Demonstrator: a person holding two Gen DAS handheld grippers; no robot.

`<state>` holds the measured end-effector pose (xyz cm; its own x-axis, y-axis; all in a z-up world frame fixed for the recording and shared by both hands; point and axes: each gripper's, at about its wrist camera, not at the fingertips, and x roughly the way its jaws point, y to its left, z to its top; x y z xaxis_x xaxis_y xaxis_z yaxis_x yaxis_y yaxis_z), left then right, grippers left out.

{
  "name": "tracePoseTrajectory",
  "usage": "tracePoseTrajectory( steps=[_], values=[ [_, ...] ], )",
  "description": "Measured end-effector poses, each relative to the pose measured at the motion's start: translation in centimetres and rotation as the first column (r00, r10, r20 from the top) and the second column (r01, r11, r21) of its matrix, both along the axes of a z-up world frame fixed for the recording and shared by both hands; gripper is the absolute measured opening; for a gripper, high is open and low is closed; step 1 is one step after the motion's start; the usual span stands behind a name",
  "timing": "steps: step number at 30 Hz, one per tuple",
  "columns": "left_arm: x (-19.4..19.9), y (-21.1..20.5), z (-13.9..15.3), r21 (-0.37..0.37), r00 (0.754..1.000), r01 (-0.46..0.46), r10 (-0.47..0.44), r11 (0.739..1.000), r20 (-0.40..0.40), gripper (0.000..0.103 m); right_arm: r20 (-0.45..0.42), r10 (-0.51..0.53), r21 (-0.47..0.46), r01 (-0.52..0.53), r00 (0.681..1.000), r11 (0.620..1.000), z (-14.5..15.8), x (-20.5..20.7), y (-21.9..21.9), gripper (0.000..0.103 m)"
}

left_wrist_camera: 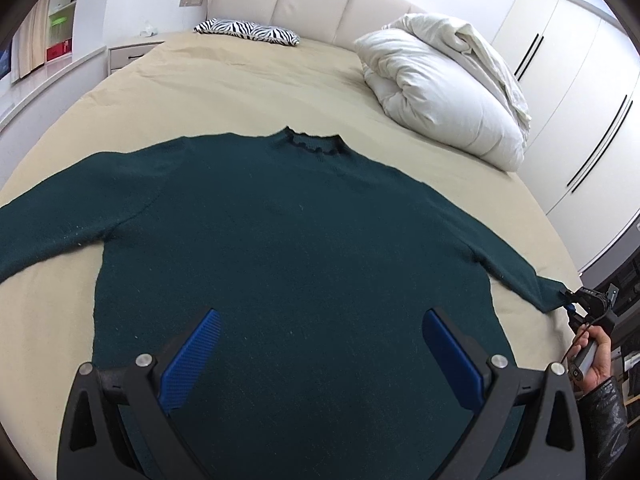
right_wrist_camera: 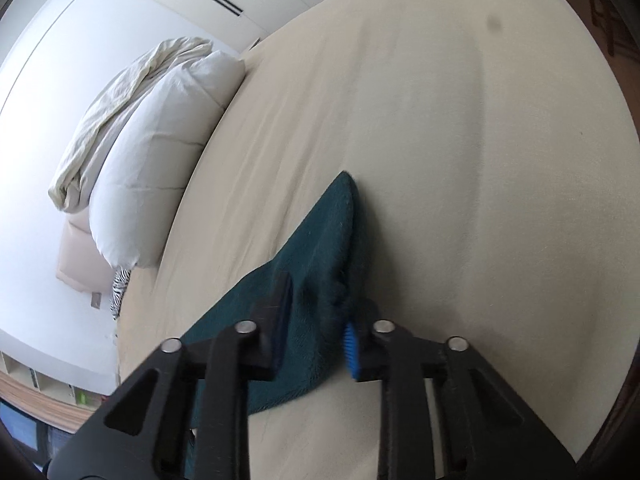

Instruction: Fold small clothes

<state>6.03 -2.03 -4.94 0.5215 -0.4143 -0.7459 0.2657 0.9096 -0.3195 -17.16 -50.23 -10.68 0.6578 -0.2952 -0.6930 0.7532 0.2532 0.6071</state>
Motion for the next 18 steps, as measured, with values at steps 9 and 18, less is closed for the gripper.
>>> tracePoseTrajectory(
  steps=[9, 18],
  values=[
    [1.8, 2.3, 0.9, -0.147, 1.000, -0.003, 0.006, 0.989, 0.021, 0.102, 0.004, 0.263, -0.206, -0.257, 0.965, 0.944, 7.9, 9.7, 9.1, 0.008],
    [4.5, 2.4, -0.2, -0.280, 0.999, 0.006, -0.017, 0.960, -0.036, 0.102, -0.036, 0.675, -0.212, -0.665, 0.737, 0.716, 6.4, 24.5, 28.4, 0.008]
  ],
)
